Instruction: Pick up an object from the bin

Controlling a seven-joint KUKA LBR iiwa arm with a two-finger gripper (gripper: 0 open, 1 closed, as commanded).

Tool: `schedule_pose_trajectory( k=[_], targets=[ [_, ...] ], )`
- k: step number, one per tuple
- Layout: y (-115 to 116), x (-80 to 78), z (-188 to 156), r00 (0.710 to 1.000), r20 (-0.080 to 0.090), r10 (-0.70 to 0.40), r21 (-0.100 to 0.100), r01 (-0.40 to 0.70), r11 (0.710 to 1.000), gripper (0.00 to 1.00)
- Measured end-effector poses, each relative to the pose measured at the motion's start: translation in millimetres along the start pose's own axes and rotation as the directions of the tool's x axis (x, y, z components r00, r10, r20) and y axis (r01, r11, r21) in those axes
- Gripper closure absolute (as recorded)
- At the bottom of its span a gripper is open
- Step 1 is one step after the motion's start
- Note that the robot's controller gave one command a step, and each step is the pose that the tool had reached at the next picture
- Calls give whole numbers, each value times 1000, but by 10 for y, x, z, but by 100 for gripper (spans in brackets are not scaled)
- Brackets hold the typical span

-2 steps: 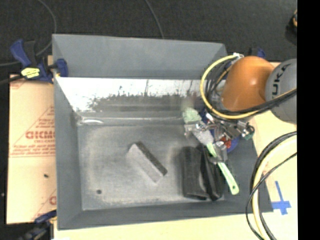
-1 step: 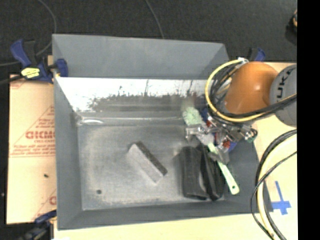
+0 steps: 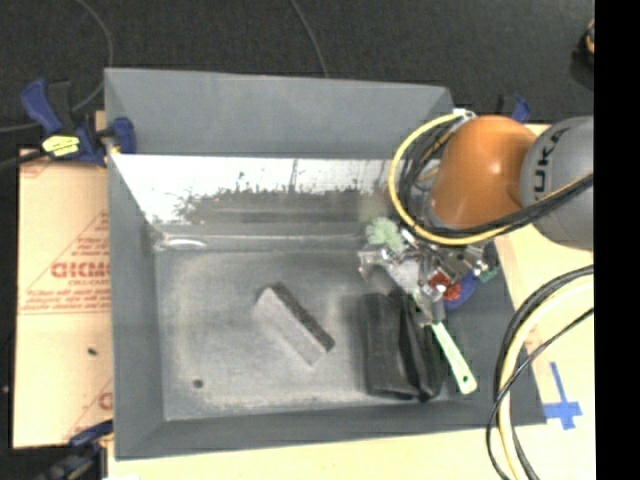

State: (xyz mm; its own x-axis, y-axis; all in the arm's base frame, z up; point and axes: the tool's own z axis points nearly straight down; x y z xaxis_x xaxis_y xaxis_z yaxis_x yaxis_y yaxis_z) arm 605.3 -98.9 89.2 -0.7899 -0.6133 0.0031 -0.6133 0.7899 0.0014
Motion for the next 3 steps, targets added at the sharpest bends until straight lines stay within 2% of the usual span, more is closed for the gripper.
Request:
schedule_pose_trajectory(
  k=[1,2,3],
  targets=[
    [117,447,169,998,23,-67,-9,67,998,0],
    [-73,-182,166,956,-8,-293,-26,292,956,0],
    [-431,319,-667,944,38,-328,-8,329,944,0]
  ],
)
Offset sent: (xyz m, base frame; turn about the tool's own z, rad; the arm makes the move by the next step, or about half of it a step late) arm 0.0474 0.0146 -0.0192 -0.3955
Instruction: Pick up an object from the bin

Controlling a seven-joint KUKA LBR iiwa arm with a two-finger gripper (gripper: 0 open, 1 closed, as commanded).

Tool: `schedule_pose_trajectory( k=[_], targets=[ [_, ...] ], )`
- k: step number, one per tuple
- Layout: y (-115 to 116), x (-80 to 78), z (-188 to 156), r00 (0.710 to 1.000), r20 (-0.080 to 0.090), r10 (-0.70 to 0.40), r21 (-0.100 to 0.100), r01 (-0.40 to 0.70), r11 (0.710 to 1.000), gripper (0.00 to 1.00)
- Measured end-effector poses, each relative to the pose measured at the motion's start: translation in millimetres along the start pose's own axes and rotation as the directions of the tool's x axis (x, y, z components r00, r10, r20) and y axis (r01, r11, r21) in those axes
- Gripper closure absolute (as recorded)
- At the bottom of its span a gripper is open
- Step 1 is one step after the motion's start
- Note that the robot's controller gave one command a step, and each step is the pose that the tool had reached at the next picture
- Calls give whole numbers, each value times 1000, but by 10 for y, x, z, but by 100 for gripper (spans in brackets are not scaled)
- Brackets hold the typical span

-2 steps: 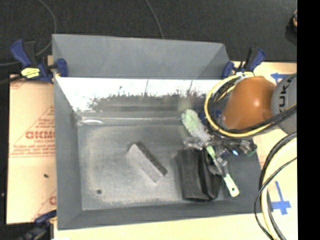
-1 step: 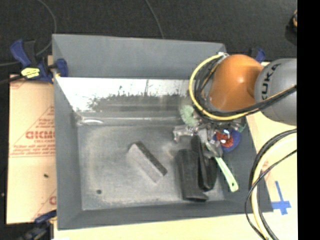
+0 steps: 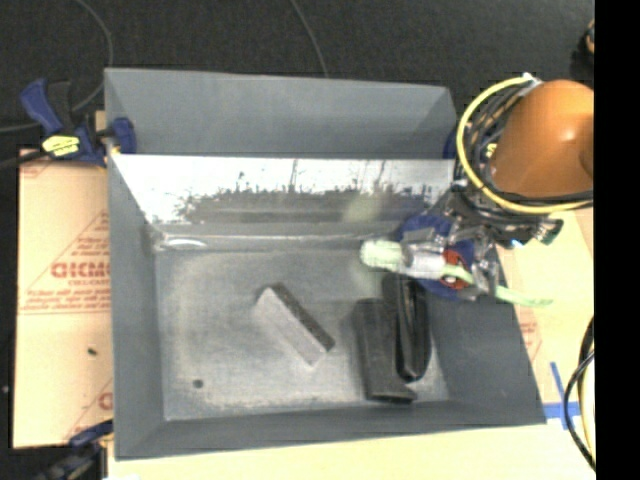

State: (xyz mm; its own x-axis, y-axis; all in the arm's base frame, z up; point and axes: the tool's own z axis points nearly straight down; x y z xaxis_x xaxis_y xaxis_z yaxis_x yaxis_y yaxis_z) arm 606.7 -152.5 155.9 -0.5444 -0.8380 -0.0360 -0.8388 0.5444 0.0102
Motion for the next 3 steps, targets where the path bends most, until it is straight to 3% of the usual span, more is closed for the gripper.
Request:
schedule_pose_trajectory(
  k=[1,2,3],
  targets=[
    [517,-560,477,908,-26,-417,-15,417,909,0],
    [-170,-380,754,943,19,-331,-25,332,943,100],
    [-171,-382,754,943,19,-331,-25,331,943,100]
  ],
)
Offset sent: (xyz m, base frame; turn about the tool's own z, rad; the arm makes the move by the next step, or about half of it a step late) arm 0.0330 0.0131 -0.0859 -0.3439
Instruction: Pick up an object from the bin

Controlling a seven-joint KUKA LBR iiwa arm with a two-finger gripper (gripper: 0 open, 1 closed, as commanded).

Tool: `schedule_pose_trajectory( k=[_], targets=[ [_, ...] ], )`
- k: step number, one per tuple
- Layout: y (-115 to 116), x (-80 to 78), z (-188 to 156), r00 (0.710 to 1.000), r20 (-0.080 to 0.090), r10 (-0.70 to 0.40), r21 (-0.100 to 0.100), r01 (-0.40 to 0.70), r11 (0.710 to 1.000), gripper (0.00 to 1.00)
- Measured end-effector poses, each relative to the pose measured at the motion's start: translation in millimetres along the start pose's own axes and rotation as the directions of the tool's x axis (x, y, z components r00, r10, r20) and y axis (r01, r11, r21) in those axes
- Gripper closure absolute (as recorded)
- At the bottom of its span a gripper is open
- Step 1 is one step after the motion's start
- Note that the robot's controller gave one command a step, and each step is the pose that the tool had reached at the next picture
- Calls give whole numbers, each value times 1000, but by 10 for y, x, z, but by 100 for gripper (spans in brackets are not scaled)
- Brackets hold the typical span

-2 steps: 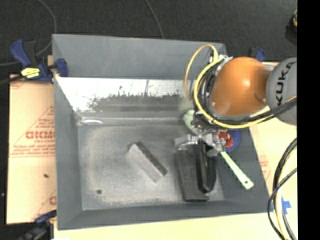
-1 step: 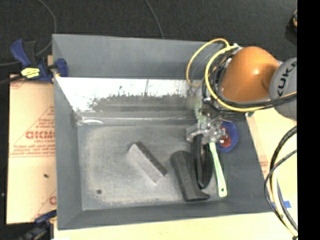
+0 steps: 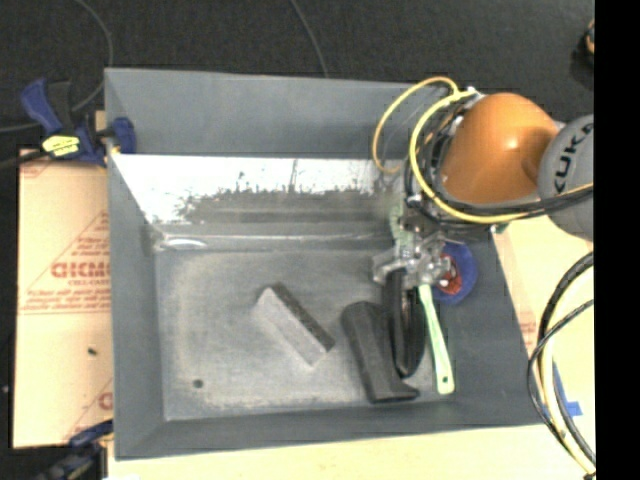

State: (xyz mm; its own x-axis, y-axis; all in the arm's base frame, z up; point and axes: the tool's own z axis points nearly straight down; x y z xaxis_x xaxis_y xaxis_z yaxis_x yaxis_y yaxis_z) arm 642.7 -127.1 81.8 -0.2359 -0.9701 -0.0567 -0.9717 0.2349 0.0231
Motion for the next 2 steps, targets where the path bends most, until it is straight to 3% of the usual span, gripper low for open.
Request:
schedule_pose_trajectory(
  k=[1,2],
  targets=[
    [247,-323,-1014,992,-1,-130,-2,130,992,100],
    [268,-330,-2305,922,2,-388,-1,388,922,100]
  ],
)
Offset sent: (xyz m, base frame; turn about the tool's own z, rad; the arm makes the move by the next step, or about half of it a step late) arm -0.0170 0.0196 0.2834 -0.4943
